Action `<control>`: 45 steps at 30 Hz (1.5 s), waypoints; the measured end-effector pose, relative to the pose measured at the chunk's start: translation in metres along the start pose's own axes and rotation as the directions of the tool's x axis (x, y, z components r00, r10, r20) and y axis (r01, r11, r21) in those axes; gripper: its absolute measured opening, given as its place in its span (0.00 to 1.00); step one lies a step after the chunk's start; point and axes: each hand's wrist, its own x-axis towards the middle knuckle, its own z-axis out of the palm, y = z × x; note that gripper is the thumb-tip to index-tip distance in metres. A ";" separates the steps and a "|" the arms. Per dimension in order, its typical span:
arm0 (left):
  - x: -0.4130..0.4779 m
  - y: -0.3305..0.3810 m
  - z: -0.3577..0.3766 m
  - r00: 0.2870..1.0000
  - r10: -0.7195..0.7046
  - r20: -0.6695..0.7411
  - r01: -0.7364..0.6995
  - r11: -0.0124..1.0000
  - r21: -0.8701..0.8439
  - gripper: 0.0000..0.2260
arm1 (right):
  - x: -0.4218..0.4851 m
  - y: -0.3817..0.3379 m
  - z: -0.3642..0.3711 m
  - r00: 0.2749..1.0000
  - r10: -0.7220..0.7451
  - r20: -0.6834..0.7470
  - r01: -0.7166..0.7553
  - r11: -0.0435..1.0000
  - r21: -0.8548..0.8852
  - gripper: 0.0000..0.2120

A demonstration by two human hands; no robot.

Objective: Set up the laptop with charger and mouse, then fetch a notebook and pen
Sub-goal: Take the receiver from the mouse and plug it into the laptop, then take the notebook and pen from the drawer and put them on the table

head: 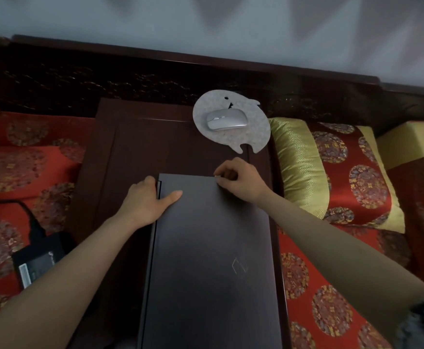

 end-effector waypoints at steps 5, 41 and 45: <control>-0.001 0.003 0.001 0.999 -0.038 -0.028 0.040 0.998 0.057 0.35 | -0.006 -0.001 0.007 0.997 0.057 -0.055 -0.059 0.997 -0.040 0.06; -0.965 -0.427 -0.081 -0.321 -0.745 -0.585 0.383 0.463 -0.800 0.17 | -0.565 -0.677 0.414 0.153 -0.897 0.416 0.931 0.272 0.244 0.27; -1.024 -0.508 -0.072 -0.293 -0.787 -0.543 0.406 0.412 -0.816 0.17 | -0.647 -0.729 0.496 0.060 -0.875 0.480 0.919 0.236 0.316 0.24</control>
